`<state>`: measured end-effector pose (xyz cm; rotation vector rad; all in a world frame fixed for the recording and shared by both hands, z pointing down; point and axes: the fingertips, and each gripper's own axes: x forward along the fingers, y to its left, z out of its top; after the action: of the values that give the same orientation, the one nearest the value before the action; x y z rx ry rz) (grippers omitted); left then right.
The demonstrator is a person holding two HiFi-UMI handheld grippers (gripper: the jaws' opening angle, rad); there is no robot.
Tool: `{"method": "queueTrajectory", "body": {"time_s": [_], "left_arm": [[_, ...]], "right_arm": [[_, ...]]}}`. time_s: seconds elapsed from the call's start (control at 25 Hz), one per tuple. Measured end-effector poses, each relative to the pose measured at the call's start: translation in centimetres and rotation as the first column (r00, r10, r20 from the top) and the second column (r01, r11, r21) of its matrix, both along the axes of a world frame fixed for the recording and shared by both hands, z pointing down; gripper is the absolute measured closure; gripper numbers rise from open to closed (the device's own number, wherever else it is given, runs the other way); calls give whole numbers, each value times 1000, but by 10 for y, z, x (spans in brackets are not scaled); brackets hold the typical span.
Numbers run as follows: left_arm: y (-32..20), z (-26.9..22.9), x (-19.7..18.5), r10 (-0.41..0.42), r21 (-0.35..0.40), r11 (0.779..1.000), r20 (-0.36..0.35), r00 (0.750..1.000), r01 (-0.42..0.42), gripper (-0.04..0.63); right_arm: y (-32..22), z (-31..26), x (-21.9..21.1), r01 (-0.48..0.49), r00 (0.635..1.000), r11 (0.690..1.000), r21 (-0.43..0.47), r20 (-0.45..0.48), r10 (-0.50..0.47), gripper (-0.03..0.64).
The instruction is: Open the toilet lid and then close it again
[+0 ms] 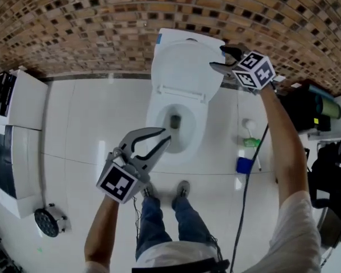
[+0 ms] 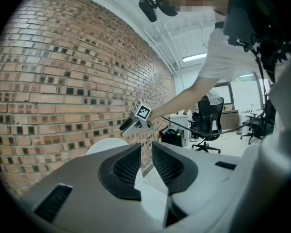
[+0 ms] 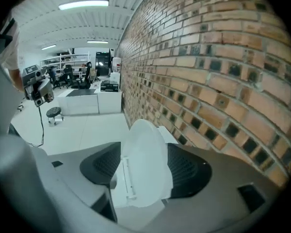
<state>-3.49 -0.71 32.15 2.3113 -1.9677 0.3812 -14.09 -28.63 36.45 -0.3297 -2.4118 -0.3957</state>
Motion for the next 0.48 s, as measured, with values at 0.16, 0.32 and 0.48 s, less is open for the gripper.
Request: {"method": "queueTrajectory", "body": {"time_s": [0.16,0.32,0.48], "left_arm": [[-5,16,-14,-37,-1,999,-39,999,37,529],[-3,29,-17,-44,-3,999,-52,998,44,529],[-1,33,-20,-47,7,999,-52,998,48,529]], "right_arm": [[-21,28,-47,55,991,998,18,-125,-53,319],[-32,54,-64,68,972,995,68,-230,-50,319],[-34,54,-67,62,967,991,121,-252,-30,499]]}}
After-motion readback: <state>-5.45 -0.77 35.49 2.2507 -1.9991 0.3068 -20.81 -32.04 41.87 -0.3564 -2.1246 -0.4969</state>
